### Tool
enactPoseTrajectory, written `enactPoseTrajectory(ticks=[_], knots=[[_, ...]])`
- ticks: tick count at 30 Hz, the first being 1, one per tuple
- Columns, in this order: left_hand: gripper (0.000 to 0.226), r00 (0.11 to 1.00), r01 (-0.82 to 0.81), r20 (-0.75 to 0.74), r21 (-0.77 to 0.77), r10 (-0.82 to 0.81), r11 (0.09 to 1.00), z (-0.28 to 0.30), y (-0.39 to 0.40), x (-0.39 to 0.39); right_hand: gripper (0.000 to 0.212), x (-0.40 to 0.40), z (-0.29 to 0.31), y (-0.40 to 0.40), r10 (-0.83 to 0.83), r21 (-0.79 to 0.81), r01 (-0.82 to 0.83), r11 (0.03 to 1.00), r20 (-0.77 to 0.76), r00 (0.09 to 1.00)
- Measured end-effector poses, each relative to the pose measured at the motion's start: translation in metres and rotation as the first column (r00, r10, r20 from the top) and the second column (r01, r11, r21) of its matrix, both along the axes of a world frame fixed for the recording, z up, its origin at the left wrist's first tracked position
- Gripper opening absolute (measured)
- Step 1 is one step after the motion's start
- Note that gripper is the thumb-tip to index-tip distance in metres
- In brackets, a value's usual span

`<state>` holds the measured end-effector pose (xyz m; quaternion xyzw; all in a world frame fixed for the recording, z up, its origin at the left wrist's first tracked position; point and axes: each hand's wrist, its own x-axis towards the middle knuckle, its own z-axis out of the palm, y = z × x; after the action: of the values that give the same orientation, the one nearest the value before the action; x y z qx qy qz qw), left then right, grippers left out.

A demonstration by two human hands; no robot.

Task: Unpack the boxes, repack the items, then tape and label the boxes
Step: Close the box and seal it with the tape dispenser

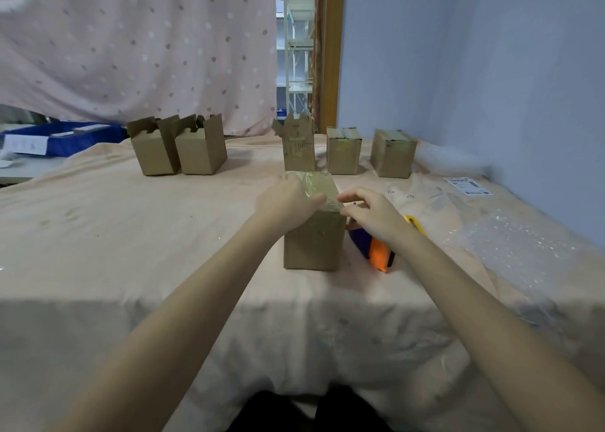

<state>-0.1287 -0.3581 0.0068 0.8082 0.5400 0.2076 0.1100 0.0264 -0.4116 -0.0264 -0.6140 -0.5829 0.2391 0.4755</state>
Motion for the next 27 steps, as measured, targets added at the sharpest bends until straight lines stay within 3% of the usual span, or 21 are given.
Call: enactPoseTrajectory(ticks=[3,5,10,15,22,27], knots=[[0.091,0.992,-0.037,-0.121,-0.061,0.030,0.997,0.009,0.000,0.021,0.018,0.001,0.005,0.009,-0.058,-0.047,0.055,0.997,-0.058,0.997],[0.096,0.984,-0.049,-0.173,-0.084,0.034,0.995,0.012,-0.002,0.032,0.025,0.003,0.008,0.012,-0.096,-0.084,0.092,0.992,-0.043,0.994],[0.097,0.962,-0.123,-0.258,-0.144,0.083,0.982,0.016,0.002,0.049,0.033,0.009,0.012,0.019,-0.064,-0.152,0.094,0.984,0.195,0.979],[0.093,0.947,-0.196,-0.298,-0.238,0.120,0.951,0.016,0.008,0.058,0.024,0.014,0.016,0.025,0.002,-0.188,0.090,0.978,0.441,0.898],[0.076,0.978,-0.105,-0.202,-0.269,0.050,0.958,0.020,0.032,0.052,0.028,0.031,0.018,0.049,0.008,-0.210,0.093,0.973,0.434,0.901],[0.071,0.953,0.009,-0.298,-0.148,-0.053,0.989,0.041,0.046,0.017,0.062,0.031,0.023,0.066,0.012,-0.193,0.104,0.976,0.520,0.854]])
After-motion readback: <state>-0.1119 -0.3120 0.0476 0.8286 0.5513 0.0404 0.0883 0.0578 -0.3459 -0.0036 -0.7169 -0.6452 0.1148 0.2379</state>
